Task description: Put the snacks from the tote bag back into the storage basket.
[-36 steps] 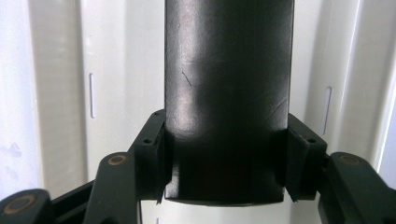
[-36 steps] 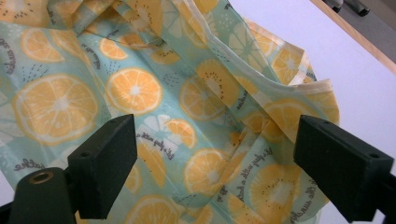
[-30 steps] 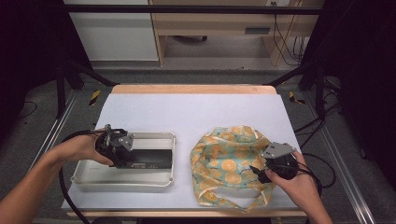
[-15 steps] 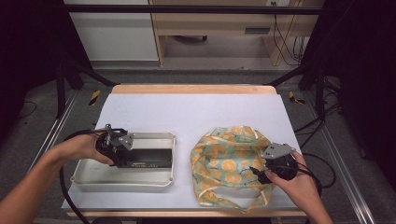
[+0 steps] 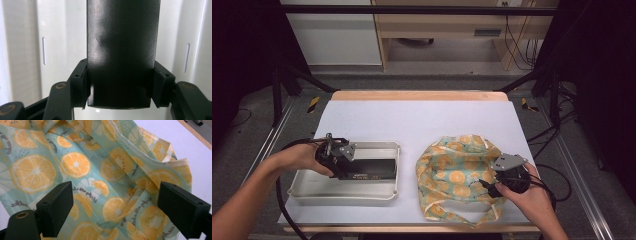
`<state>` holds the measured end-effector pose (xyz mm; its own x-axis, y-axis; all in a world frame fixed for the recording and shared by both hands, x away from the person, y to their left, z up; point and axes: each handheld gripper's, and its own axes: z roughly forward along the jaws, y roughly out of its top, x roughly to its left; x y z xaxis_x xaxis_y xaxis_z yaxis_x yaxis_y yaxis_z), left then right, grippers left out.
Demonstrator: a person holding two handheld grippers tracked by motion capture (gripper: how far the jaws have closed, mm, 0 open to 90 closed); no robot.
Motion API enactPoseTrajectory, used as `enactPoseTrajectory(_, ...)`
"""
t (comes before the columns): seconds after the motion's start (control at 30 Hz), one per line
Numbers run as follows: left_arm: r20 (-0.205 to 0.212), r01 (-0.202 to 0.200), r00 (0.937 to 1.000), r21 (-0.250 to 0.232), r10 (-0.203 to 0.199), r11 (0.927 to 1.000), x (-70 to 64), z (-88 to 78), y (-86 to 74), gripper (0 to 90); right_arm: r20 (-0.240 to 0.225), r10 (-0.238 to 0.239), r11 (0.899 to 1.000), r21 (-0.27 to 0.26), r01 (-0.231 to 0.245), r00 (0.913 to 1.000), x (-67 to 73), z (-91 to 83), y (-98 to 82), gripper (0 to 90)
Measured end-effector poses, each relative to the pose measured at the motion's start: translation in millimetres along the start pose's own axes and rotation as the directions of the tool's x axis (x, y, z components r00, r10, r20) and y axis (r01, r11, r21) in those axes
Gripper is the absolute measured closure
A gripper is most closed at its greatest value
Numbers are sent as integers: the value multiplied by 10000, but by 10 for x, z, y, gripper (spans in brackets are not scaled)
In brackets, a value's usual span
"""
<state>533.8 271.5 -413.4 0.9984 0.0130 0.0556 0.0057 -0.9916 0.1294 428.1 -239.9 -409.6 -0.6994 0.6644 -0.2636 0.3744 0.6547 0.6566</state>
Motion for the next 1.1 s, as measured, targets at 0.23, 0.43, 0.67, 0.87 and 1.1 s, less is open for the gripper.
enactPoseTrajectory(0.23,-68,242,9997,-77,-242,9997,-11,-13,-15,261,-38,8,10000,-11,-8,10000,0,-15,-6,137)
enactPoseTrajectory(0.43,-317,531,9980,-302,-540,9981,-41,-93,4,173,-35,-10,10000,-19,10,10000,-1,-27,-6,136)
enactPoseTrajectory(0.67,-525,857,9947,-491,-883,9951,-94,-180,57,120,-13,29,10000,-72,-29,10000,-8,-45,-4,134)
enactPoseTrajectory(0.87,-595,1003,9928,-628,-1041,9930,-126,-210,127,99,15,52,10000,-68,-52,10000,-19,-58,-15,132)
enactPoseTrajectory(1.1,-957,1040,9890,-906,-1126,9904,-188,-291,246,82,37,154,9997,-164,-153,9999,-34,-86,-8,128)
